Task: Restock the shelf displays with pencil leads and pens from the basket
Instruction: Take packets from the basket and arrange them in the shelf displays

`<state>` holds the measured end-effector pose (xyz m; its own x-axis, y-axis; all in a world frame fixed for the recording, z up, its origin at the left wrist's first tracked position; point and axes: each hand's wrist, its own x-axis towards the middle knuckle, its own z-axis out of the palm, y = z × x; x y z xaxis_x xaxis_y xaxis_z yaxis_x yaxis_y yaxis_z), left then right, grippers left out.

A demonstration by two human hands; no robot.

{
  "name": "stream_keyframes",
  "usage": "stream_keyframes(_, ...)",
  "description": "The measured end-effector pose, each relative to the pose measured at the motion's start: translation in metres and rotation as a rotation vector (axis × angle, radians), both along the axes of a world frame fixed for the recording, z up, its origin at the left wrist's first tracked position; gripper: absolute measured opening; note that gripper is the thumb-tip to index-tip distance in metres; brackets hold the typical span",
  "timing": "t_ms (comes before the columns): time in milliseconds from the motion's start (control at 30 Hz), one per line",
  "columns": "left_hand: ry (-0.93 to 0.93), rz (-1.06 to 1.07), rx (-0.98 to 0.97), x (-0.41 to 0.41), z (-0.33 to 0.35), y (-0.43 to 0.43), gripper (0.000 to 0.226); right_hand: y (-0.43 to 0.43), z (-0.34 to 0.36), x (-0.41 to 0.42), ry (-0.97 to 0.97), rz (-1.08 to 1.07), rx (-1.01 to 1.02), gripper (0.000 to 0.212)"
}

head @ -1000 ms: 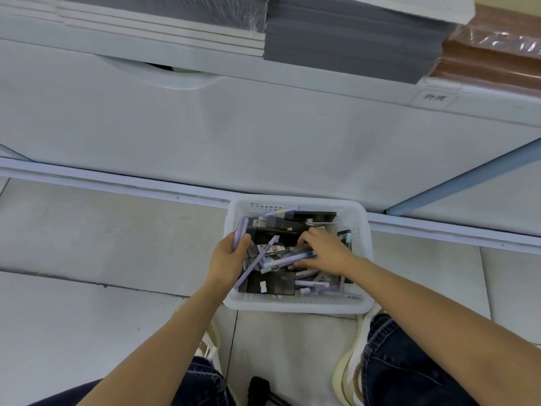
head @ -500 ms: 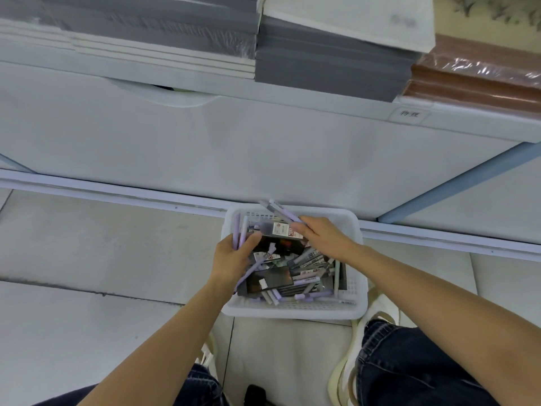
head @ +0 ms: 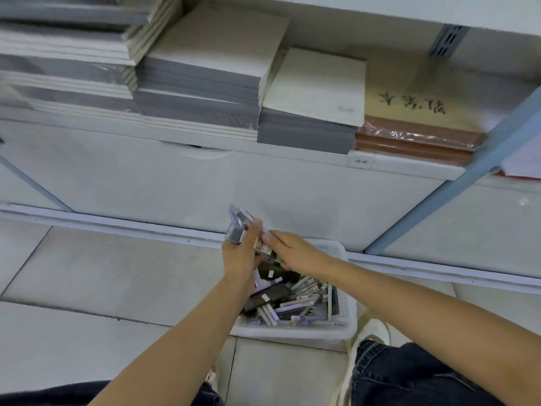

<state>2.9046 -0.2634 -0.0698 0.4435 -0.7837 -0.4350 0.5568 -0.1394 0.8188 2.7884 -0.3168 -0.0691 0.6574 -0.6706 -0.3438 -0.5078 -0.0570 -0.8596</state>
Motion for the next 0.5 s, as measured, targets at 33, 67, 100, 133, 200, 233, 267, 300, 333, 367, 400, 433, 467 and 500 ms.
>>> stream_keyframes(33, -0.031, -0.005, -0.011, -0.001, 0.007, 0.0, 0.014, -0.001, 0.009, -0.001, 0.021, 0.001, -0.058, 0.051)
stream_keyframes(67, -0.058, -0.008, -0.03, -0.001, 0.015, 0.0, 0.017, -0.003, 0.018, -0.002, 0.036, -0.001, -0.121, 0.051)
stream_keyframes(100, -0.072, 0.001, -0.049, -0.001, 0.022, -0.001, 0.02, -0.005, 0.027, -0.004, 0.042, -0.007, -0.179, 0.049)
stream_keyframes(133, -0.075, 0.016, -0.061, 0.0, 0.03, -0.001, 0.021, -0.007, 0.037, -0.006, 0.041, -0.018, -0.23, 0.045)
stream_keyframes(200, -0.071, 0.033, -0.094, 0.003, 0.049, -0.003, 0.021, -0.009, 0.058, -0.01, 0.023, -0.03, -0.32, 0.037)
stream_keyframes(233, -0.08, 0.024, -0.127, 0.004, 0.061, -0.005, 0.022, -0.01, 0.069, -0.012, 0.005, -0.02, -0.357, 0.035)
stream_keyframes(267, -0.101, 0.006, -0.169, 0.005, 0.072, -0.006, 0.022, -0.009, 0.08, -0.013, -0.014, -0.004, -0.398, 0.034)
stream_keyframes(300, -0.13, -0.012, -0.209, 0.006, 0.085, -0.007, 0.02, -0.009, 0.091, -0.014, -0.031, 0.002, -0.446, 0.034)
stream_keyframes(333, -0.166, -0.025, -0.237, 0.007, 0.097, -0.008, 0.019, -0.01, 0.103, -0.016, -0.046, -0.01, -0.498, 0.034)
stream_keyframes(367, -0.203, -0.034, -0.257, 0.009, 0.111, -0.008, 0.018, -0.011, 0.115, -0.018, -0.058, -0.031, -0.544, 0.033)
stream_keyframes(400, -0.235, -0.044, -0.279, 0.01, 0.123, -0.009, 0.018, -0.012, 0.128, -0.02, -0.06, -0.049, -0.571, 0.033)
stream_keyframes(433, -0.259, -0.052, -0.303, 0.012, 0.135, -0.009, 0.019, -0.014, 0.141, -0.023, -0.041, -0.058, -0.579, 0.033)
stream_keyframes(467, -0.283, -0.059, -0.321, 0.015, 0.145, -0.009, 0.018, -0.015, 0.153, -0.025, -0.007, -0.052, -0.578, 0.034)
stream_keyframes(500, -0.315, -0.067, -0.33, 0.017, 0.155, -0.008, 0.018, -0.016, 0.165, -0.028, 0.024, -0.036, -0.578, 0.035)
